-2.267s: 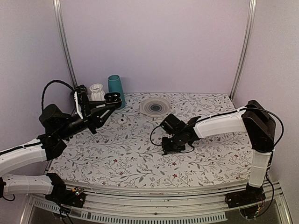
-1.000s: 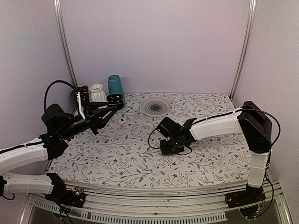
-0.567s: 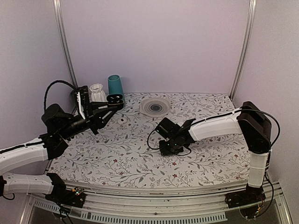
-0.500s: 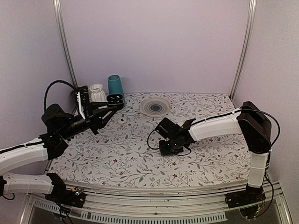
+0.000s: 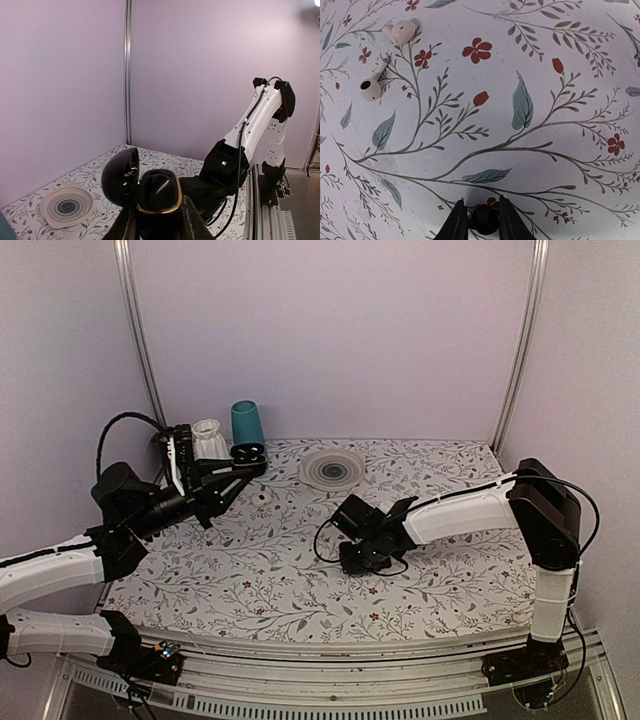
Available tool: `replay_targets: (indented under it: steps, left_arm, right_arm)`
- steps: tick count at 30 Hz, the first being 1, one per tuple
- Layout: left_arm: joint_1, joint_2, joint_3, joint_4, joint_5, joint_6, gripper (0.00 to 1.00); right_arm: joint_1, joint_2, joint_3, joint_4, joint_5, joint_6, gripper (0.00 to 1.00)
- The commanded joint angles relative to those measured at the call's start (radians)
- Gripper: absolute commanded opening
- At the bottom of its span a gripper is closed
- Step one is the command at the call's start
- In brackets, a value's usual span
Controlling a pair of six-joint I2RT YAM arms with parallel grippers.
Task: Insert the wireless bluetooth earbuds into the charging case
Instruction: Pick up the right earbud from the center of the board.
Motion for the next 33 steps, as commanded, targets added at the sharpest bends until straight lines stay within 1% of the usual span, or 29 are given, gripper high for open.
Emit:
replay_targets:
  steps: [1,6,12,17,20,21,25,33]
  left_arm:
    - [0.011,0.003,0.022,0.013,-0.001,-0.008,0.00]
    - [0.011,0.003,0.023,0.012,-0.001,-0.006,0.00]
    - [0.011,0.007,0.026,0.015,0.001,-0.007,0.00]
    - [0.010,0.010,0.025,0.014,0.000,-0.008,0.00]
    - [0.009,0.016,0.027,0.016,0.000,-0.009,0.00]
    - [0.009,0.018,0.029,0.017,0.001,-0.009,0.00]
    - [0.009,0.033,0.028,0.023,0.000,-0.017,0.00]
    - [0.008,0.078,0.021,0.051,-0.003,-0.052,0.00]
  right_arm:
    - [0.012,0.017,0.002,-0.063,0.028,0.009,0.24]
    - [0.011,0.003,-0.004,-0.074,0.039,0.016,0.27]
    - [0.017,0.013,0.005,-0.075,0.024,0.018,0.26]
    - [0.022,0.022,0.010,-0.074,0.013,0.018,0.21]
    - [0.023,0.021,0.013,-0.074,0.009,0.018,0.20]
    - [0.023,0.021,0.014,-0.073,0.008,0.018,0.16]
    - [0.022,0.017,0.020,-0.075,0.017,0.016,0.10]
    - [0.022,-0.028,0.023,-0.077,0.094,-0.016,0.07]
